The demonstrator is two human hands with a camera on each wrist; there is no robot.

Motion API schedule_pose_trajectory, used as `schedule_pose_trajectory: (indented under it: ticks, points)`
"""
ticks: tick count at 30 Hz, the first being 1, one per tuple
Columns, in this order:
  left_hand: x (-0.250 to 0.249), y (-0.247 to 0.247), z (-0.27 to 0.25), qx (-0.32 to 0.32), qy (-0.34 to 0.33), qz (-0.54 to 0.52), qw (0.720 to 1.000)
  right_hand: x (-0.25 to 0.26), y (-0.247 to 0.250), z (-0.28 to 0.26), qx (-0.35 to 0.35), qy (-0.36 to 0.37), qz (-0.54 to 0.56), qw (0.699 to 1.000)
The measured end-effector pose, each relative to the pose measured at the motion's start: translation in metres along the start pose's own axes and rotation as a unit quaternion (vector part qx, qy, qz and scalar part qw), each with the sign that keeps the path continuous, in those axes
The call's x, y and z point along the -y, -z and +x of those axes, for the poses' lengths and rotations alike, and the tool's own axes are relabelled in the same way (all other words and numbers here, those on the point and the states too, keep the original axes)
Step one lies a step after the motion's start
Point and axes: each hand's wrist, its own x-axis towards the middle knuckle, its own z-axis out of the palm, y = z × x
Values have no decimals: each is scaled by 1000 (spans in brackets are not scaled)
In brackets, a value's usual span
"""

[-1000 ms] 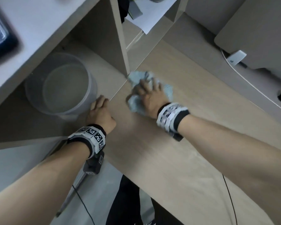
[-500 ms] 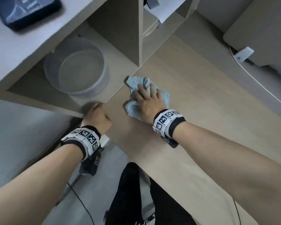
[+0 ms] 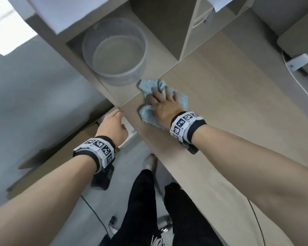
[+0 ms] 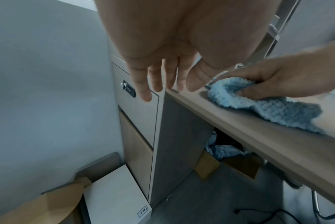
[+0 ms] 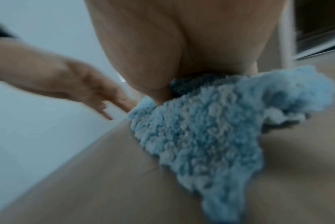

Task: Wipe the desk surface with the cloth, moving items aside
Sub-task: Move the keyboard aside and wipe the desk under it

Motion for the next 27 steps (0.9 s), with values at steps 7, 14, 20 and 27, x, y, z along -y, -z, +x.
schedule_pose_trajectory:
  ticks: [7, 14, 20, 27]
  points:
    - [-9, 1, 0, 7, -1, 6, 1000, 0, -26, -46, 1, 98, -2, 995]
    - [-36, 2, -4, -11, 39, -13, 999, -94, -32, -77, -88, -207, 88, 970]
    - [-64, -8, 9, 19, 9, 35, 999, -30, -58, -100, -37, -25, 40, 998]
    - [-111, -16, 22, 20, -15, 105, 994, -148, -84, -189, -72, -263, 96, 957]
